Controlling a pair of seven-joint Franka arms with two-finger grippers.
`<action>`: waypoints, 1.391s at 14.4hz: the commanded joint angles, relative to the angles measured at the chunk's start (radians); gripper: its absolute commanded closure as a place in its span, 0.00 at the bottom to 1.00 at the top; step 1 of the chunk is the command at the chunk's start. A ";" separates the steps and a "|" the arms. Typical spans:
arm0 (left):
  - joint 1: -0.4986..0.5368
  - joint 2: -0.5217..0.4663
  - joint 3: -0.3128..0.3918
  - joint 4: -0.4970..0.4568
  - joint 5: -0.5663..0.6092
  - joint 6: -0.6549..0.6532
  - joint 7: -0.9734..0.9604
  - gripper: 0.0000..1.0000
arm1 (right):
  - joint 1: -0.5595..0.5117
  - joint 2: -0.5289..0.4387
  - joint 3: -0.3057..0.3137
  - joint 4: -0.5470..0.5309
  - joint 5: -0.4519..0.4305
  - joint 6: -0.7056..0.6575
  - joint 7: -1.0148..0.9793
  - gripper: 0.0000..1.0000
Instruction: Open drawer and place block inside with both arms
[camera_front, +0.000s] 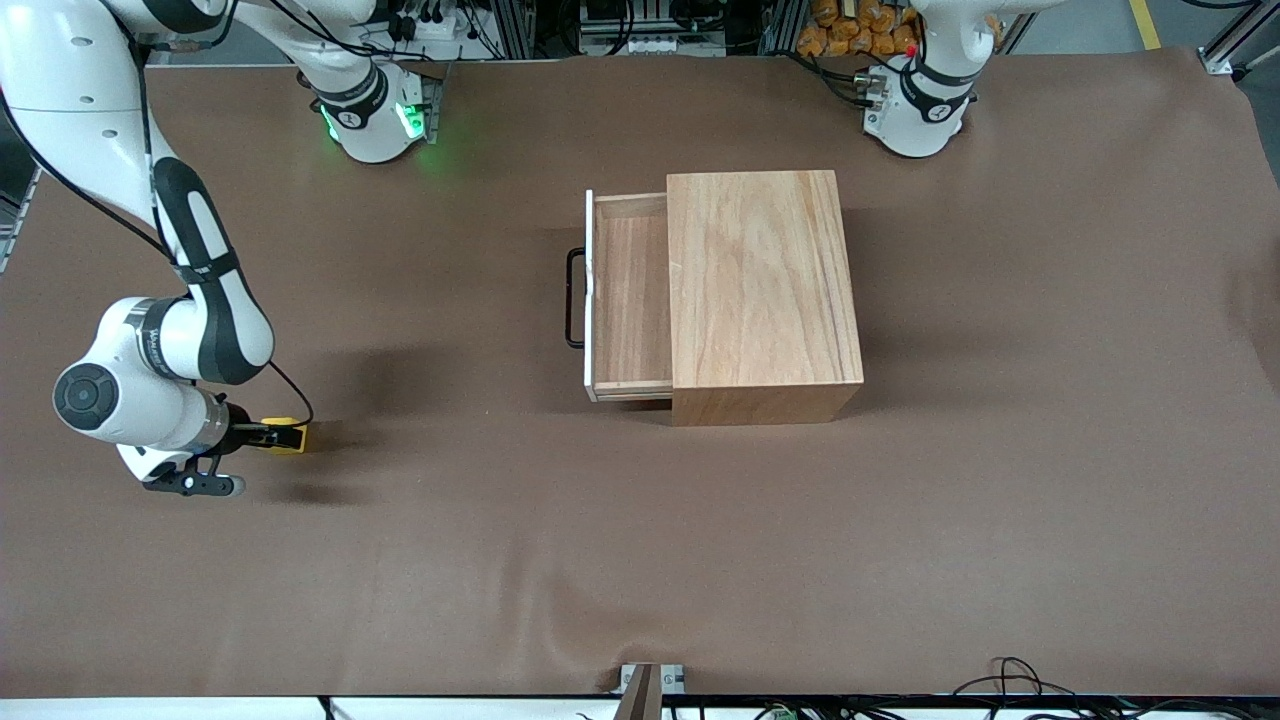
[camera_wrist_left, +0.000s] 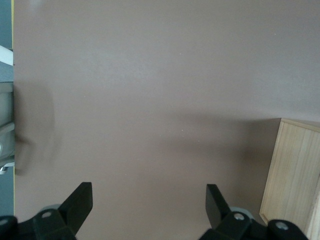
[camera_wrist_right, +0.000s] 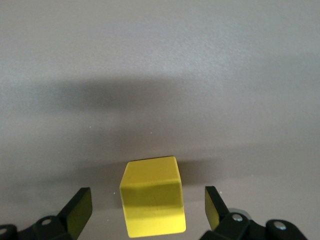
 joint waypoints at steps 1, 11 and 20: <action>0.022 -0.031 -0.006 -0.017 -0.003 0.007 0.025 0.00 | -0.021 -0.017 0.019 -0.041 -0.009 0.025 -0.082 0.00; 0.022 -0.029 -0.010 -0.020 -0.037 0.004 0.078 0.00 | -0.015 0.013 0.017 -0.047 0.065 0.028 -0.139 0.00; 0.014 -0.031 -0.067 -0.023 -0.044 -0.022 -0.077 0.00 | 0.002 0.029 0.017 -0.047 0.071 0.053 -0.059 0.64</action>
